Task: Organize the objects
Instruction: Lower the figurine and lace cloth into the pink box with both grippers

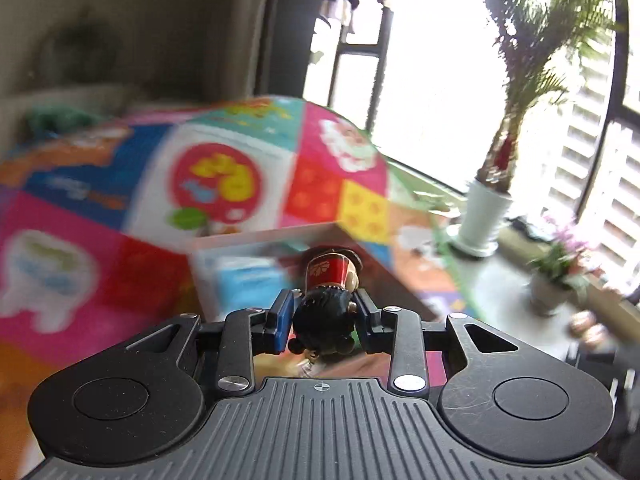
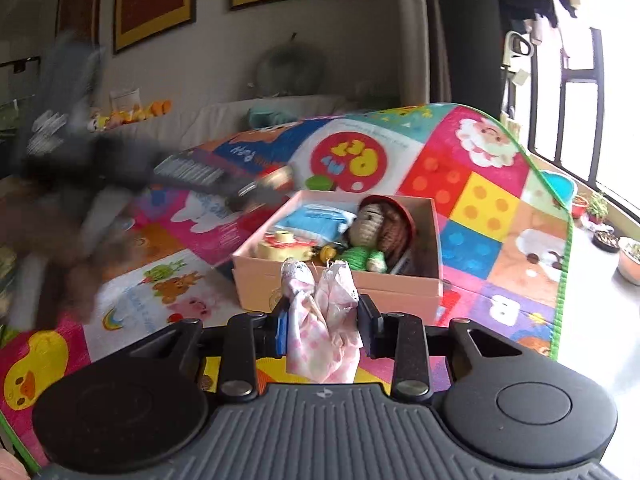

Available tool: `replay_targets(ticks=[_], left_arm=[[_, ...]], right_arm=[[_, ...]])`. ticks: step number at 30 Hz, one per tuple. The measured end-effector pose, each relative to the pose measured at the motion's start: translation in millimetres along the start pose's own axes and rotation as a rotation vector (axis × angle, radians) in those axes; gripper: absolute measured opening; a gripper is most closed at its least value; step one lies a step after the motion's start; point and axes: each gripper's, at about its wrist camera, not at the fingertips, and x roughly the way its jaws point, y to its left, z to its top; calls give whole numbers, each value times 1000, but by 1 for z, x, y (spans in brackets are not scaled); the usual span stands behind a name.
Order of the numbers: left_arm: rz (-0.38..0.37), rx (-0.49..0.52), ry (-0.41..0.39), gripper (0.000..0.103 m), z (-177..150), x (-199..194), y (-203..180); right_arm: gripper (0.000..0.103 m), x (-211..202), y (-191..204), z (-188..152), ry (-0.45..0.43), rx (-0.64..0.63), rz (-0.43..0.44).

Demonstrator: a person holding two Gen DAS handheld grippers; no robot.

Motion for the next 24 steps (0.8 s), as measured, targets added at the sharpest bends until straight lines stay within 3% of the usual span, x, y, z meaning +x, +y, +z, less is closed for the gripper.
replay_targets(ticks=[2,4,9,13,19,20,22,24], left_arm=[[-24,-75,32,37,5,22,6],[-1,-116,3,37,1,28,12],[8,-185,-44,37,-24,6,35],[15,-211,-70,37,-46,-17,53],[-58,-298,-54,37,-71,-29,82],[-64,-313,-45,37,-74,-30,88],[-68,-342,-34,37,-81,-35,101],[-55,-360,-50,37,-88,-45,115]], right_arm=[[32,-3,-7,-3,4,16,-14],[32,-6,-18,-5,5,42,-25],[32,2,-46,3,36,123,-39],[32,18,-65,53,8,146,-28],[33,121,-79,152,108,172,-81],[35,148,-82,160,171,198,-87],[49,188,-89,164,294,263,-89],[51,211,-93,165,347,302,-124]])
